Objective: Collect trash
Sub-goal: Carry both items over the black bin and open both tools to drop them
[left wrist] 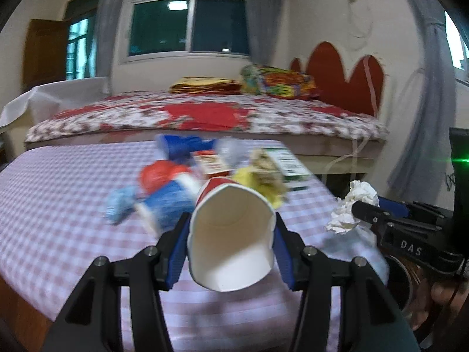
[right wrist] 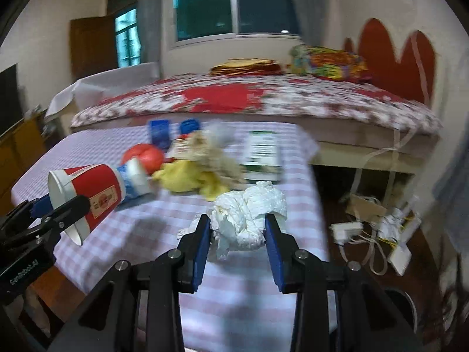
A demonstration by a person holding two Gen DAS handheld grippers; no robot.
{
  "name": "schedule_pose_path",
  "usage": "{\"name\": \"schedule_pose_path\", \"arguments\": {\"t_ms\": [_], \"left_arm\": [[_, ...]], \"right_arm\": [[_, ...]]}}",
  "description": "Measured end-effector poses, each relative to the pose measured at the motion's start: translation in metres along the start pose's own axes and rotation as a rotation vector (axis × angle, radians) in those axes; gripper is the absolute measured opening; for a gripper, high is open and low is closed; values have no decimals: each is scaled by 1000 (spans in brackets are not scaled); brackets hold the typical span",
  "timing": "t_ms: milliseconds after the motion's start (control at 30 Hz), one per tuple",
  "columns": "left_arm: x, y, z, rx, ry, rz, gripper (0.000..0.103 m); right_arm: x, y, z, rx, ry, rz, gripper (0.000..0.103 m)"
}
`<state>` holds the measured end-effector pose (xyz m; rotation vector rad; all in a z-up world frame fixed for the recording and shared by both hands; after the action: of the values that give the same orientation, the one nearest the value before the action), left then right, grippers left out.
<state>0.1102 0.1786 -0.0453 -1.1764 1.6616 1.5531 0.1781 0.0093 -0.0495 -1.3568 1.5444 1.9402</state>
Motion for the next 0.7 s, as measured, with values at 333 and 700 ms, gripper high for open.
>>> {"name": "schedule_pose_path", "arguments": {"t_ms": [333,700], "left_arm": [[9,-14,-117,237,-127,48,54],[40,-10,-213,428,-242,120,54]], "right_arm": [[60,54,-128,215,-156,54,39],[133,90,-213,323,-287,134,39]]}}
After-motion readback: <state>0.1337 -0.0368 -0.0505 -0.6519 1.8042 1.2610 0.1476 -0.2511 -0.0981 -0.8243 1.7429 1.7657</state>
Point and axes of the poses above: each gripper's, at about its wrist camera, not at the fingertips, and y roughly against the way its jaws point, z to its left, x to its underside, the point moved 7 cm from there along -y, roughly the way its jaws point, and after that the axes turned 5 degrees about y, right-handed, at the moved point
